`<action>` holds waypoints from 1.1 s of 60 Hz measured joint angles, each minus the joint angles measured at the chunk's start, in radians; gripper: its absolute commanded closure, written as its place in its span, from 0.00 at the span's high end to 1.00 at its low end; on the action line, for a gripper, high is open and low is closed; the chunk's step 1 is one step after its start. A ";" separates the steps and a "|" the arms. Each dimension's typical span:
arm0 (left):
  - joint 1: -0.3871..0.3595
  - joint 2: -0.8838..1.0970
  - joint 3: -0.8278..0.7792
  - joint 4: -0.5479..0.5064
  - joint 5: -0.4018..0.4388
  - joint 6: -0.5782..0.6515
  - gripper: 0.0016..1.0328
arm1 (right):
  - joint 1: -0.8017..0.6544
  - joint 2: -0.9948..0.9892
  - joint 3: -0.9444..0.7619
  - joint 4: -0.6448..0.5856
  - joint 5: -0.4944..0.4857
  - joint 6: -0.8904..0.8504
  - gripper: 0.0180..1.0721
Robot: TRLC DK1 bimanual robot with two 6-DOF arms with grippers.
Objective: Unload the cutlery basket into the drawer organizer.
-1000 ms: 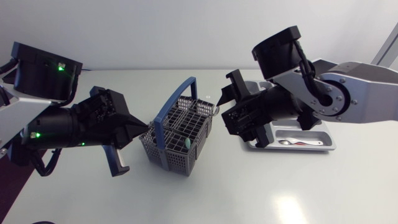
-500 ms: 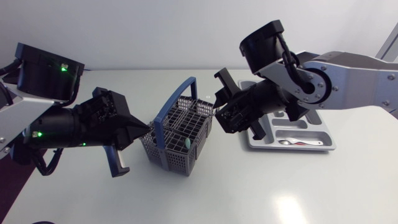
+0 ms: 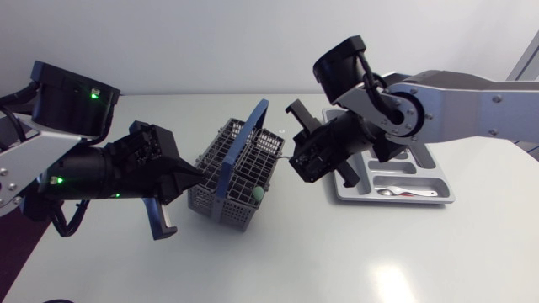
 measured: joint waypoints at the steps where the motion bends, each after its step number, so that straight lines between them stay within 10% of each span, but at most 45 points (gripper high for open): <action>1: 0.002 0.000 0.000 0.000 0.001 0.000 0.12 | 0.000 0.005 0.000 -0.006 0.000 0.000 0.08; 66: 0.008 -0.002 -0.029 0.001 0.019 0.004 0.12 | -0.089 -0.220 0.023 -0.156 -0.063 0.077 0.07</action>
